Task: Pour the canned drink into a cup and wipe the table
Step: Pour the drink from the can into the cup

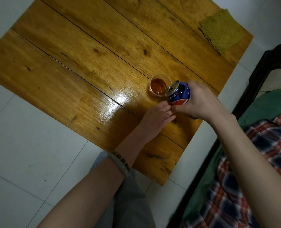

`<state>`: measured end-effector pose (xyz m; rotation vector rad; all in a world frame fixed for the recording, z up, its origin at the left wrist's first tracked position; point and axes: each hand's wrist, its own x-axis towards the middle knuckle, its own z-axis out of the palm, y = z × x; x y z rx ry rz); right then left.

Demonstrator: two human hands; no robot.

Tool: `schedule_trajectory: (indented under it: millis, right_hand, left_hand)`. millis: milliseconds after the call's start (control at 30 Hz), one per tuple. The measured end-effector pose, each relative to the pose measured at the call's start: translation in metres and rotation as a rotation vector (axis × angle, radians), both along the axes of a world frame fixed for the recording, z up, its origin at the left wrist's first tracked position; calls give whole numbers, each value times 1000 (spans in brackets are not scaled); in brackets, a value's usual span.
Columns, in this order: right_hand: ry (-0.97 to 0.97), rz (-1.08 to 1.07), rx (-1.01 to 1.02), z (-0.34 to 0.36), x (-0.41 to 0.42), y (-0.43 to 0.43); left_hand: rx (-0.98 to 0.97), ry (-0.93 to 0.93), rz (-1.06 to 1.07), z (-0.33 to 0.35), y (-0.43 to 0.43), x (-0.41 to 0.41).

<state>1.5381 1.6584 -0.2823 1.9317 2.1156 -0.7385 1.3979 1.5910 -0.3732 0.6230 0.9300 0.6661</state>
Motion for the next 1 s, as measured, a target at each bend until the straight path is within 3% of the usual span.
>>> schedule_trajectory:
  millis: [633, 1000]
  right_hand:
    - [-7, -2, -5, 3, -2, -1]
    - [-7, 1, -2, 2, 0, 1]
  left_hand:
    - [-26, -28, 17, 9, 1, 0]
    - [112, 31, -105, 8, 3, -1]
